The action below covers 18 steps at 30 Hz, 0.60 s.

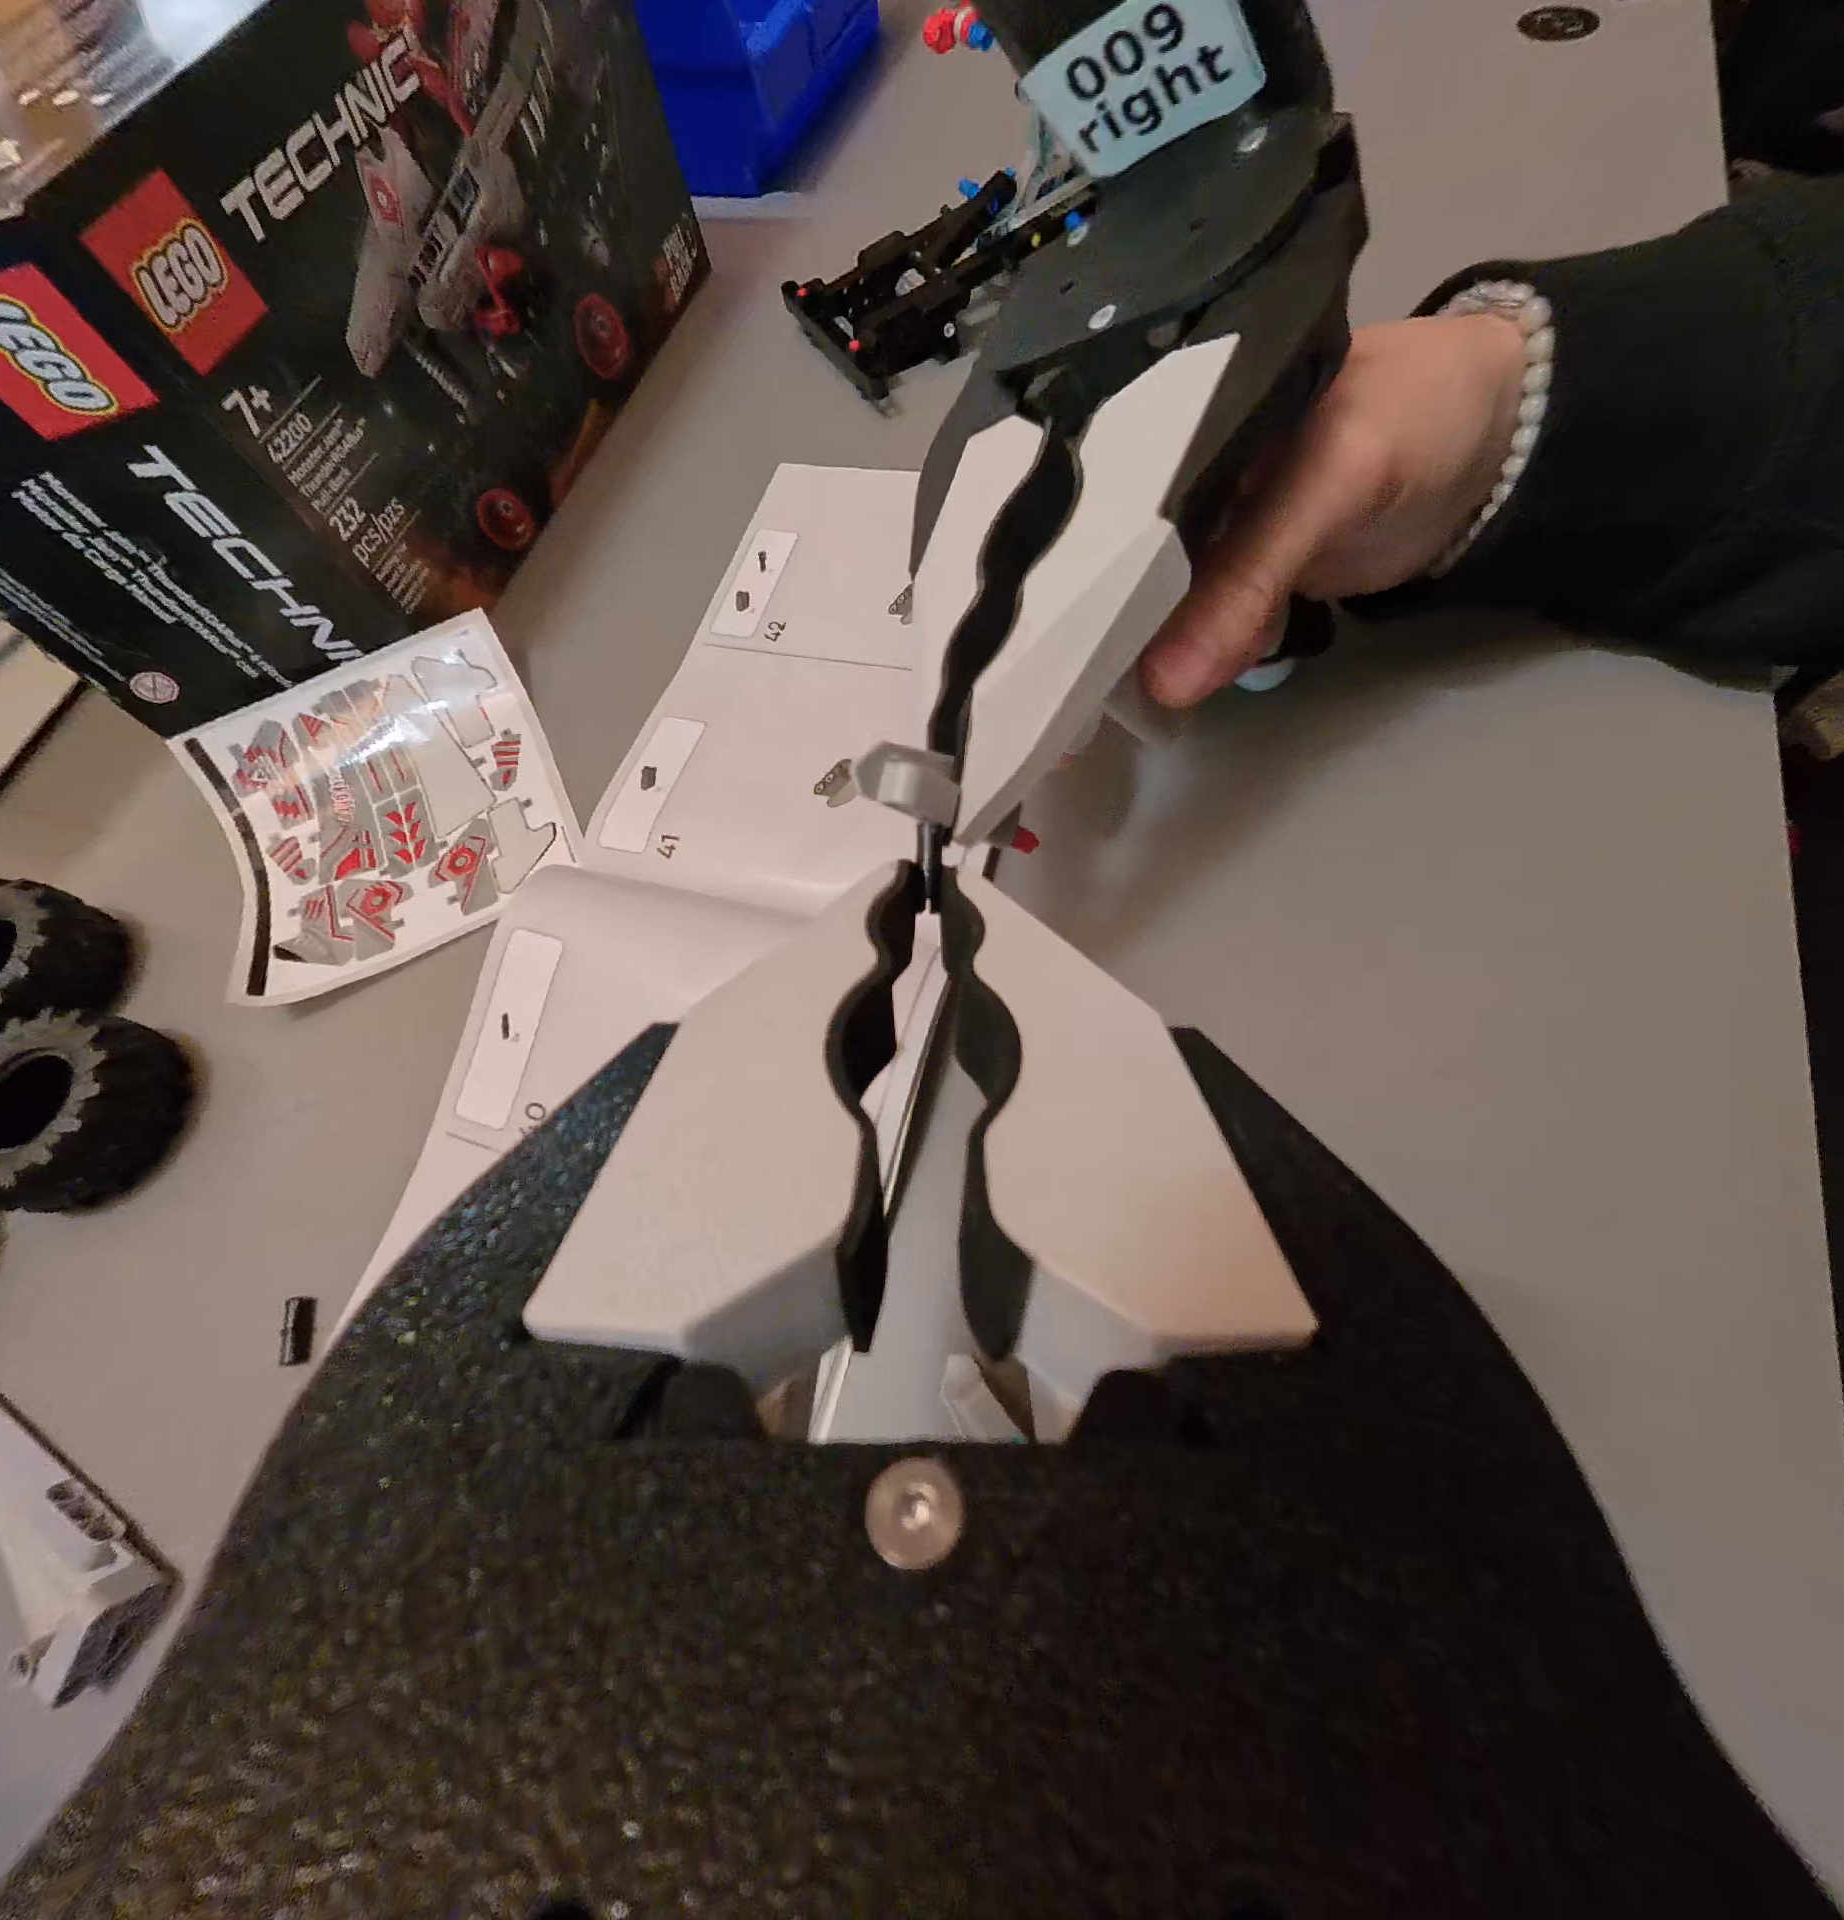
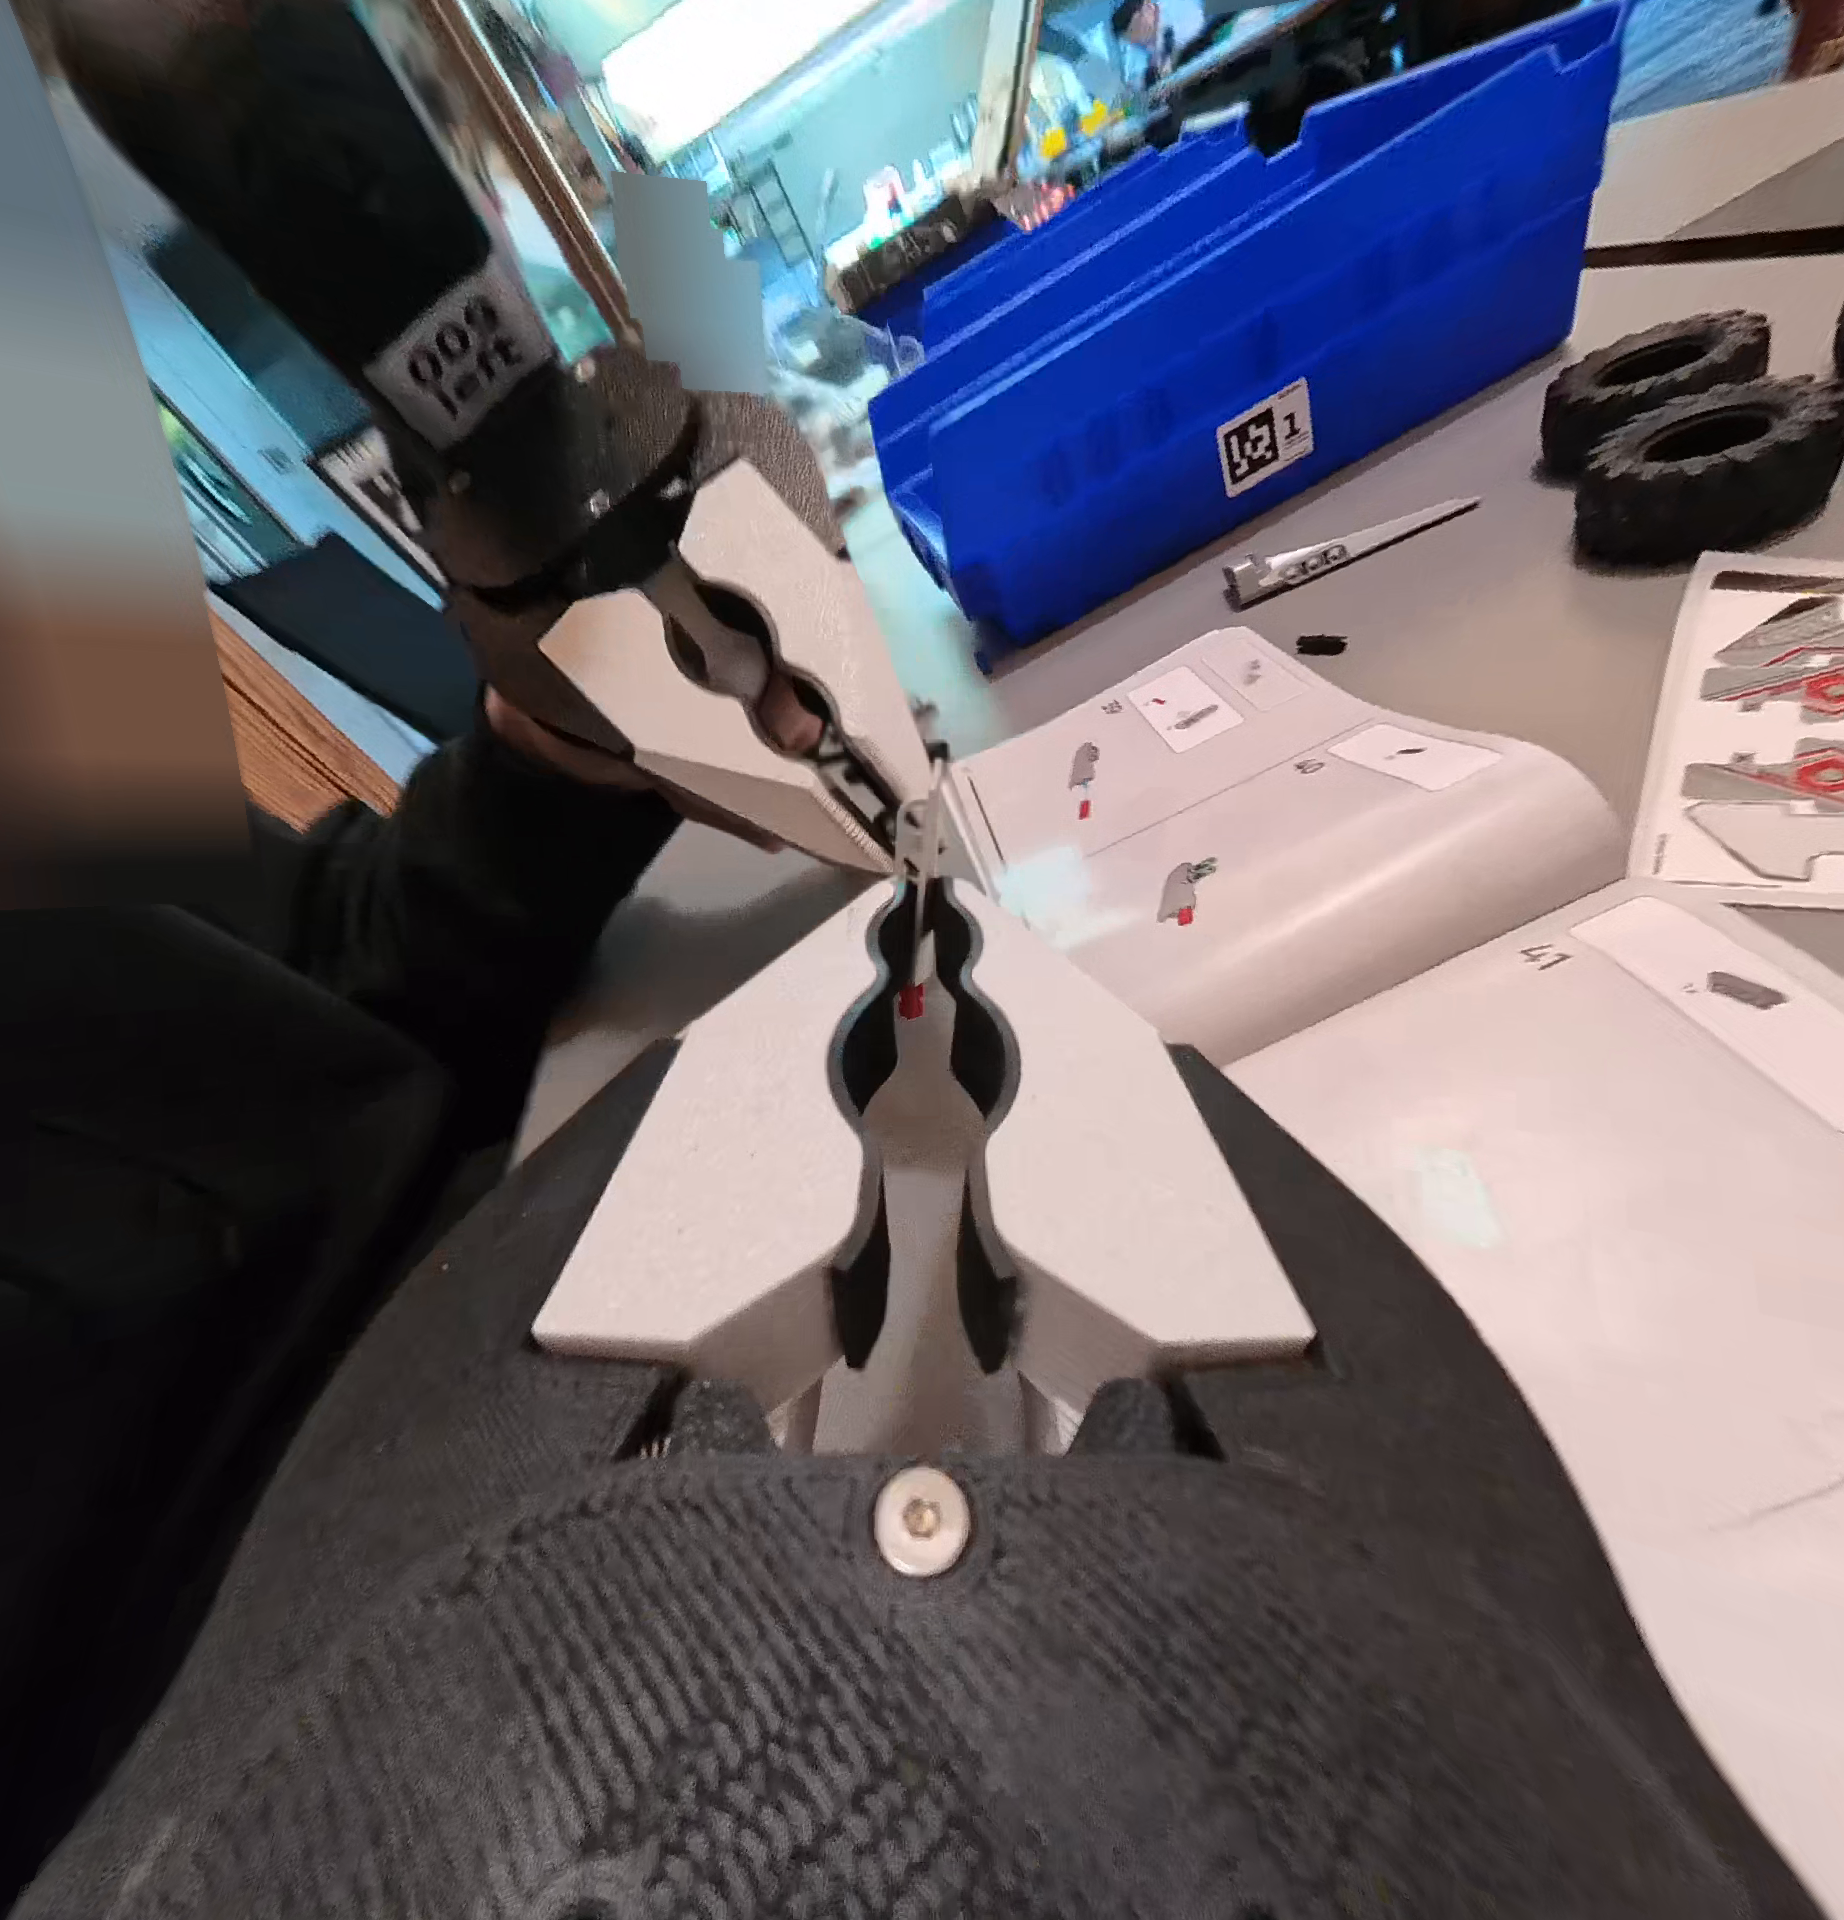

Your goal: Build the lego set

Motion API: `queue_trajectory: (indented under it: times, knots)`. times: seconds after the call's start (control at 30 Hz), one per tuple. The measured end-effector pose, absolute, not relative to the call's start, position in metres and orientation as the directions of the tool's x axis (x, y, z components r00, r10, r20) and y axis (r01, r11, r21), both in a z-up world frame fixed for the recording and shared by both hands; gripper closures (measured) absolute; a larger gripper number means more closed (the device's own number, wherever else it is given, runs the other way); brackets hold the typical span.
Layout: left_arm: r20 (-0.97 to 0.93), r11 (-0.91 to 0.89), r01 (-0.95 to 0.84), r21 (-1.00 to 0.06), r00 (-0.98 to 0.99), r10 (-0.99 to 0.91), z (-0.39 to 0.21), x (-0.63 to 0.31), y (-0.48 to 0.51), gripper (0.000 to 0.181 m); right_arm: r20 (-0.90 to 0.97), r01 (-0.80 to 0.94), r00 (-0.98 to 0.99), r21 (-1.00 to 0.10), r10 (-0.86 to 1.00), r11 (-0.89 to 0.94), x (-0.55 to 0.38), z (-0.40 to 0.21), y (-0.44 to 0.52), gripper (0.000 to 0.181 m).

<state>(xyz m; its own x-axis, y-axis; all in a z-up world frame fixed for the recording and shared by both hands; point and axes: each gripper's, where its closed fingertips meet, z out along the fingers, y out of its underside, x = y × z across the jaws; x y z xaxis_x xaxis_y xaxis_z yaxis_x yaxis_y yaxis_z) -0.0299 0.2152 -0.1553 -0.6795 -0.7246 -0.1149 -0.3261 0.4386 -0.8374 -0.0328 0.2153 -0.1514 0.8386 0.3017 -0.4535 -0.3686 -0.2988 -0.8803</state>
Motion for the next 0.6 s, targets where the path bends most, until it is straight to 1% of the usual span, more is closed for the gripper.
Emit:
queue_trajectory:
  times: [0.1, 0.3, 0.43, 0.6]
  knots:
    - [-0.139, 0.466, -0.311, -0.829, -0.692, -0.709, -0.156, -0.033, 0.215, 0.179, -0.536, -0.455, 0.775, -0.841, 0.334, -0.292, -0.035, -0.147, 0.215, 0.178]
    - [-0.16, 0.477, -0.29, -0.83, -0.695, -0.701, -0.154, -0.036, 0.22, 0.179, -0.636, -0.556, 0.677, -0.771, 0.371, -0.31, -0.041, -0.145, 0.217, 0.178]
    - [-0.158, 0.482, -0.296, -0.825, -0.697, -0.699, -0.156, -0.037, 0.219, 0.179, -0.638, -0.554, 0.665, -0.77, 0.388, -0.316, -0.044, -0.144, 0.217, 0.179]
    - [-0.153, 0.495, -0.311, -0.811, -0.705, -0.692, -0.16, -0.038, 0.217, 0.179, -0.627, -0.54, 0.689, -0.778, 0.362, -0.32, -0.044, -0.147, 0.219, 0.179]
